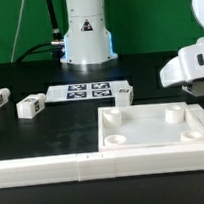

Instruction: Assemble one leg

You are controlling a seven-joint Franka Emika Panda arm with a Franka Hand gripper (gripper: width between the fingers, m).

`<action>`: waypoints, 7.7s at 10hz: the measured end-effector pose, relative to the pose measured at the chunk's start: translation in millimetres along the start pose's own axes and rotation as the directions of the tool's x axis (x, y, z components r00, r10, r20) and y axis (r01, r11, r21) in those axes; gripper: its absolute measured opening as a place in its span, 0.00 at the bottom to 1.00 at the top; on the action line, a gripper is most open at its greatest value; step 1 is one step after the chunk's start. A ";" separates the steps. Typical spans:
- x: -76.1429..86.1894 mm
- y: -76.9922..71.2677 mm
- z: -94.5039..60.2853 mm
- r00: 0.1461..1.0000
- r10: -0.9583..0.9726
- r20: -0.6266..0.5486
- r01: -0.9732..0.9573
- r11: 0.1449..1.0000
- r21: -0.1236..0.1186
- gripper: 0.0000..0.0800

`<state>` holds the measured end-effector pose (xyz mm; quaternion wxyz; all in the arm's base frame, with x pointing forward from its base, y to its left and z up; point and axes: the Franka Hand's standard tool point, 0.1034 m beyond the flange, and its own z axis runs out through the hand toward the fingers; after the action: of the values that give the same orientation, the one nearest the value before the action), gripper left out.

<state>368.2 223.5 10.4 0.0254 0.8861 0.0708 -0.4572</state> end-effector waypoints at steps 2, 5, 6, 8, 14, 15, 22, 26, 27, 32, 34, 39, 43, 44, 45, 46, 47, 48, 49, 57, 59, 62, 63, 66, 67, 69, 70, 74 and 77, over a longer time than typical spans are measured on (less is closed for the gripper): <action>0.0 0.0 0.0 1.000 0.000 0.000 0.000 1.000 0.000 0.36; -29.4 31.2 -33.0 1.000 -0.014 0.011 0.014 1.000 0.008 0.36; -44.2 42.6 -46.3 1.000 -0.003 0.008 0.003 1.000 0.016 0.36; -64.0 73.0 -64.5 1.000 0.007 -0.015 -0.006 0.999 0.043 0.36; -50.8 86.8 -83.2 0.926 0.015 -0.376 0.009 0.998 0.061 0.36; -48.9 103.5 -83.8 0.896 -0.036 -0.442 0.061 0.997 0.042 0.36; -45.4 151.0 -107.0 0.529 -0.012 -0.849 0.033 0.999 0.006 0.36; -21.0 139.3 -155.3 0.491 -0.034 -0.870 0.058 0.998 -0.006 0.36; -7.6 138.1 -172.3 0.497 -0.032 -0.867 0.064 0.998 0.000 0.36; 1.1 137.9 -179.2 0.491 -0.030 -0.871 0.065 0.998 0.002 0.36; 5.7 137.2 -196.4 0.488 -0.040 -0.872 0.074 0.997 -0.004 0.36; 43.2 148.2 -242.4 0.451 -0.093 -0.888 0.108 0.993 -0.049 0.36; 50.5 154.3 -253.5 0.350 -0.096 -0.932 0.091 0.994 -0.068 0.36; 51.8 155.8 -251.8 0.269 -0.094 -0.958 0.072 0.994 -0.077 0.36; 53.2 150.8 -241.4 0.275 -0.098 -0.956 0.076 0.994 -0.080 0.36; 55.1 147.1 -243.7 0.277 -0.102 -0.955 0.080 0.993 -0.083 0.36; 59.4 144.3 -246.7 0.272 -0.105 -0.956 0.083 0.993 -0.085 0.36; 62.8 143.8 -247.6 0.272 -0.105 -0.957 0.084 0.993 -0.085 0.36; 66.1 143.8 -248.2 0.272 -0.105 -0.957 0.085 0.993 -0.085 0.36; 79.0 145.6 -239.4 0.174 -0.106 -0.979 0.062 0.993 -0.097 0.36; 82.9 144.2 -234.4 0.168 -0.107 -0.980 0.061 0.993 -0.098 0.36; 85.0 142.4 -229.3 0.123 -0.109 -0.986 0.051 0.993 -0.103 0.36; 84.6 142.5 -228.2 0.102 -0.109 -0.989 0.046 0.993 -0.105 0.36; 84.2 143.9 -227.6 0.062 -0.108 -0.992 0.036 0.994 -0.106 0.36; 84.3 143.9 -227.6 0.062 -0.108 -0.992 0.036 0.994 -0.106 0.36; 84.3 143.9 -227.5 0.062 -0.108 -0.992 0.036 0.994 -0.106 0.75; 84.3 143.9 -227.5 0.062 -0.108 -0.992 0.036 0.994 -0.106 0.75; 83.3 144.2 -228.9 0.074 -0.108 -0.991 0.038 0.994 -0.106 0.81; 61.8 140.6 -252.4 0.100 -0.113 -0.989 0.049 0.993 -0.109 0.81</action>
Offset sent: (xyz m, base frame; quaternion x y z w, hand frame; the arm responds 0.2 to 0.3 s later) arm 0.0102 -0.0535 0.0451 -0.0250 -0.0108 -0.0504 0.9984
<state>628.1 118.6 103.9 -0.0321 0.9580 0.1288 0.2541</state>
